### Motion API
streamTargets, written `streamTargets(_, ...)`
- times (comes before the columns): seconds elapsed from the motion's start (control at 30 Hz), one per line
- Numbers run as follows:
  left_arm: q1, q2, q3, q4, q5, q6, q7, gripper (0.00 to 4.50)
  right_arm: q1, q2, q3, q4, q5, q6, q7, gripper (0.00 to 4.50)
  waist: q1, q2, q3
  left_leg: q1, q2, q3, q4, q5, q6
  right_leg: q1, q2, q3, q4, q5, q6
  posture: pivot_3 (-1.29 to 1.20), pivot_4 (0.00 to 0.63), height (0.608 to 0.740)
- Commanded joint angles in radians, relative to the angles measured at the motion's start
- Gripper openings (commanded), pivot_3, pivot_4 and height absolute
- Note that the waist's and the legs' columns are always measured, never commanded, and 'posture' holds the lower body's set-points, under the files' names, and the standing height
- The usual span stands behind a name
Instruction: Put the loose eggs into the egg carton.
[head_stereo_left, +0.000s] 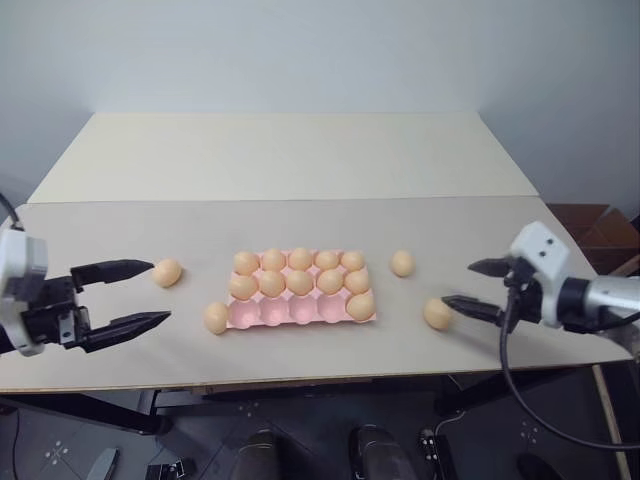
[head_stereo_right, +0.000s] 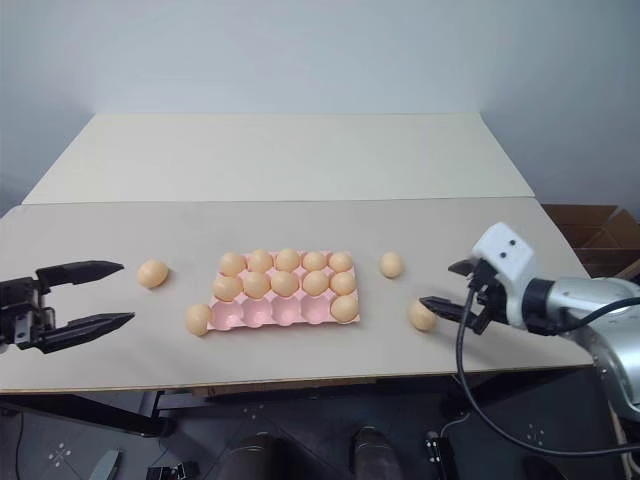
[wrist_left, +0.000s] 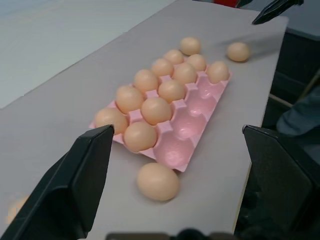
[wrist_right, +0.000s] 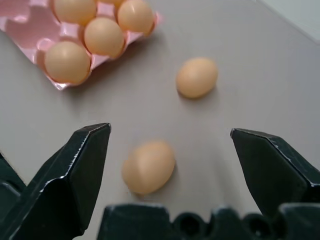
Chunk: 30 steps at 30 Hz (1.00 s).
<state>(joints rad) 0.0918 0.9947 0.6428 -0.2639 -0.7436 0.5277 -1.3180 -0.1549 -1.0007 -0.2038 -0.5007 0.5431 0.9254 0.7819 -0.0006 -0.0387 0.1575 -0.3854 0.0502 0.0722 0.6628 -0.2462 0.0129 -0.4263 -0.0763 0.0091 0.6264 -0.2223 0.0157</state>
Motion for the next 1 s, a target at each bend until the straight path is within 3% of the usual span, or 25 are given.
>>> streamTargets(0.03,-0.026,0.03,0.0,0.011,-0.012,-0.004,-0.018,4.47,-0.013,0.044,0.053,-0.044,-0.024,0.099,-0.114,4.5,-0.001,0.0,0.0,0.0,0.0,0.0,0.0,0.0,0.0,0.0,0.0,0.0,0.0,0.0,0.0,0.0,0.15,0.74)
streamTargets(0.27,-0.069,0.044,-0.036,0.04,-0.008,-0.012,-0.024,4.47,-0.045,0.137,0.208,0.021,-0.15,0.149,-0.277,4.5,-0.003,-0.001,0.0,-0.001,-0.001,0.0,0.0,0.0,0.0,-0.001,0.0,0.0,0.0,0.0,-0.001,0.0,0.15,0.74)
streamTargets(0.37,-0.073,0.048,-0.032,0.041,-0.009,-0.009,-0.027,4.5,-0.072,0.178,0.214,0.031,-0.165,0.144,-0.3,3.91,-0.003,-0.001,0.0,-0.001,-0.001,0.0,0.0,0.0,0.0,-0.001,0.0,0.0,0.0,0.001,0.001,0.0,0.15,0.74)
streamTargets(0.5,-0.066,0.052,-0.019,0.038,-0.006,-0.007,-0.03,4.5,-0.085,0.195,0.195,0.024,-0.148,0.166,-0.291,2.5,-0.005,-0.001,0.0,-0.001,-0.001,0.0,0.0,0.0,0.0,-0.001,0.0,0.0,0.0,0.002,0.002,0.0,0.15,0.74)
streamTargets(0.57,-0.064,0.053,-0.014,0.037,-0.006,-0.006,-0.029,4.5,-0.083,0.192,0.197,0.016,-0.15,0.163,-0.287,2.05,-0.005,-0.001,0.0,-0.001,-0.001,0.0,0.0,0.0,0.0,-0.001,0.0,0.0,0.0,0.002,0.002,0.0,0.15,0.74)
streamTargets(0.77,-0.04,0.058,0.019,0.021,-0.013,0.003,-0.032,4.5,-0.196,0.223,0.154,-0.105,-0.059,0.21,-0.266,1.96,-0.015,-0.001,0.0,-0.001,0.0,0.0,0.0,0.0,0.0,-0.002,0.0,0.0,0.0,0.002,0.003,0.0,0.15,0.74)
streamTargets(1.0,-0.004,0.063,0.057,0.019,-0.011,0.002,-0.043,4.5,-0.397,0.424,0.374,-0.1,-0.057,0.204,-0.3,1.96,-0.019,-0.001,0.0,-0.001,0.001,-0.001,-0.001,0.0,0.0,-0.002,0.001,0.0,0.001,0.003,0.003,0.0,0.15,0.74)
